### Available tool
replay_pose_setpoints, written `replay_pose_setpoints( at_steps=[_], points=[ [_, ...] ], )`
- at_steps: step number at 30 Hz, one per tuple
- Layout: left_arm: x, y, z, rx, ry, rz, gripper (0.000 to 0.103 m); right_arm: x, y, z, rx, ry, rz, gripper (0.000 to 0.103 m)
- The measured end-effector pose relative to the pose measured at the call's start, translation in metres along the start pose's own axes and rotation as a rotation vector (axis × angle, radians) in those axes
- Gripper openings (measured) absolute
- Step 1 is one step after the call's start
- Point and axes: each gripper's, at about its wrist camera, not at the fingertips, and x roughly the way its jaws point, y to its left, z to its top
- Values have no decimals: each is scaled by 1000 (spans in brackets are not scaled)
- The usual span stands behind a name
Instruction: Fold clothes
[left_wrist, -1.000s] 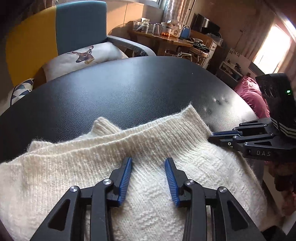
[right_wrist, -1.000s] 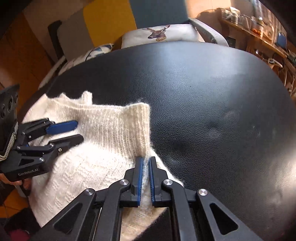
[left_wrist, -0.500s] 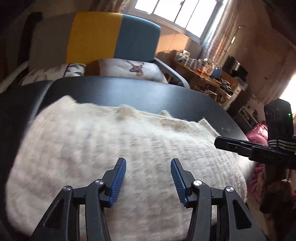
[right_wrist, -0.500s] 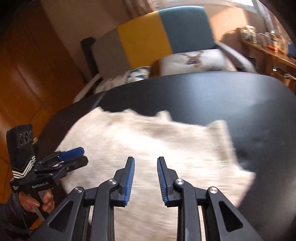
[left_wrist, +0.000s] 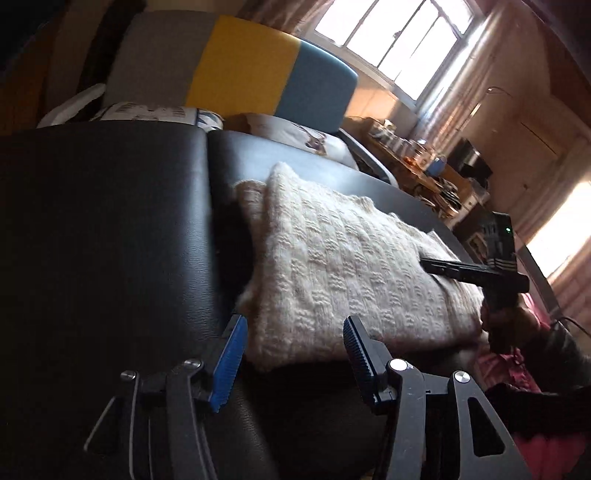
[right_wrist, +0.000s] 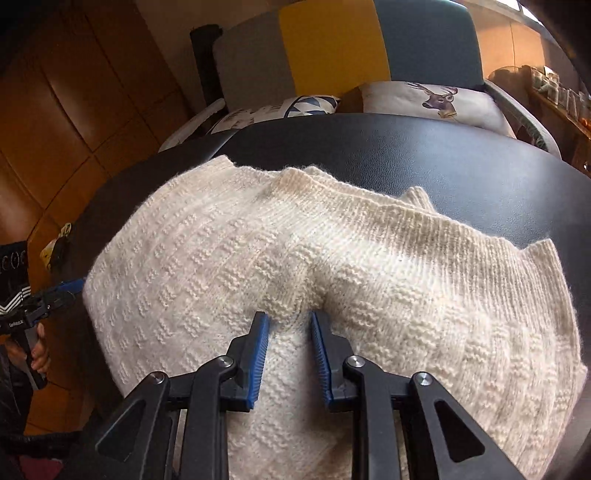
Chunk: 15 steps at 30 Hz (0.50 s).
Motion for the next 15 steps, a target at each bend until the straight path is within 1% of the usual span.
replay_pose_setpoints(
  at_steps=[2,3,6,8,10,12,14,15],
  points=[
    [13,1,3,9,20,-29,55,-3,-7,-2,-23,-4,-13,22],
    [19,3,5,7,30,-43,55,-5,-14,-3,-7,-8,-2,22],
    [31,3,12,-3,47,-125,55,-10,-36,-6,64,-27,66,22],
    [36,-4,16,31,48,-169,55,-11,-45,-10,91,-53,132,22],
    [39,-8,20,73,63,-201,55,-11,-46,-15,96,-87,172,22],
    [46,-5,24,72,105,-245,55,-11,-50,-17,120,-104,200,20],
    [51,2,27,45,164,-299,54,-11,-53,-17,138,-108,217,19],
    [51,5,28,32,179,-318,52,-11,-53,-18,139,-109,221,19]
  ],
)
